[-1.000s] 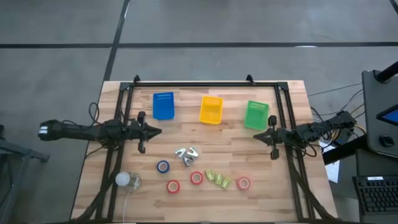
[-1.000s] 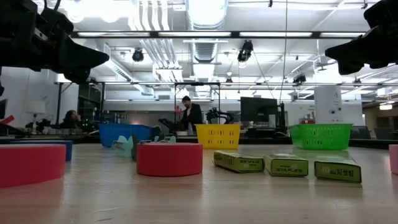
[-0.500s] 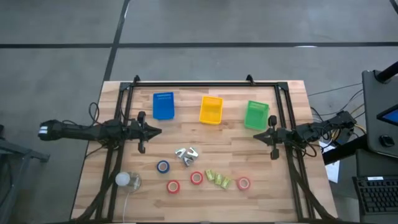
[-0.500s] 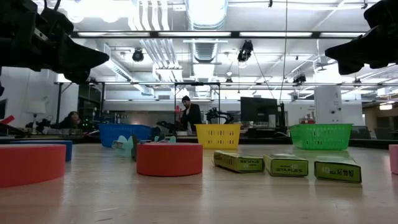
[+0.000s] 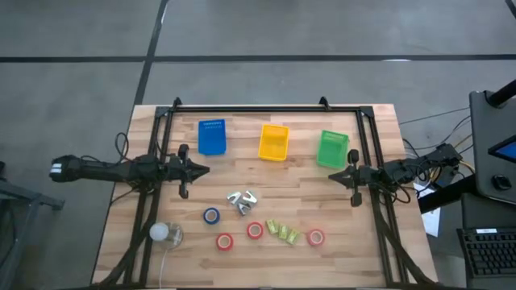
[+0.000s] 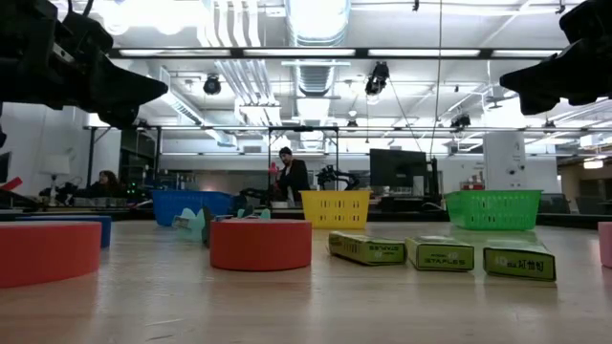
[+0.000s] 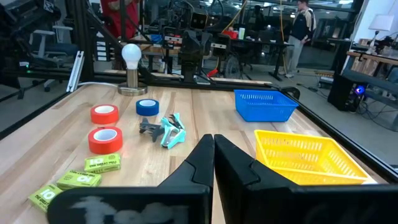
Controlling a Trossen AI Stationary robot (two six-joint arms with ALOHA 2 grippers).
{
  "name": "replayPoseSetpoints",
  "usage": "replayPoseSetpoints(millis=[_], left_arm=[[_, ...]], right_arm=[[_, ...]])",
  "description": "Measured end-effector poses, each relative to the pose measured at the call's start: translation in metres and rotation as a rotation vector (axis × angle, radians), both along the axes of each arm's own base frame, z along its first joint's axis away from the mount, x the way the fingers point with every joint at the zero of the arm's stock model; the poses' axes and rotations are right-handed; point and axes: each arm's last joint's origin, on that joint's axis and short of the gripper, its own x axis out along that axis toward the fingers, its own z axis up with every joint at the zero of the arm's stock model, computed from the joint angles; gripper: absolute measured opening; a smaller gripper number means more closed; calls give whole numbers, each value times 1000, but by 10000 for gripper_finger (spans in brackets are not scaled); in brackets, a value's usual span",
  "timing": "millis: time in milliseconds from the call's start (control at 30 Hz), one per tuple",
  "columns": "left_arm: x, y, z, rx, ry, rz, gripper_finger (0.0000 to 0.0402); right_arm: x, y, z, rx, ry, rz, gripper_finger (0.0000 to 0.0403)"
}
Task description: Pick and place Stapler, Stapler remover, tape
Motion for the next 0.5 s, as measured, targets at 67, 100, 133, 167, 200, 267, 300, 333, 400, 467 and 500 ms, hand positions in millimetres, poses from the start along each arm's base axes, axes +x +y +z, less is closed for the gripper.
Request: replayPoseSetpoints(millis=[67,100,133,167,200,267,300,333,400,467,500], left_arm=[[0,0,0,0,0,0,35],[0,0,0,0,0,0,35],[0,0,0,0,0,0,35],[0,0,0,0,0,0,35],[0,0,0,0,1,0,35],[0,0,0,0,0,0,35],[0,0,0,0,0,0,35],[0,0,0,0,0,0,35],[0,0,0,0,0,0,35],[0,0,0,0,1,0,35],[0,0,0,0,0,0,35]], right_arm=[[0,0,0,0,0,0,8],[0,0,0,2,-1,0,8],[0,0,0,13,-1,-1,8],[0,0,0,33,-2,-2,8],[0,0,0,61,-3,-3,8],[0,0,0,128,-7,-7,8],[0,0,0,153,-12,-9,8],[0,0,1,171,-17,-9,8],[0,0,3,247,-36,-11,8],[0,0,5,377,-64,-13,8],[0,0,5,428,-71,-14,8]])
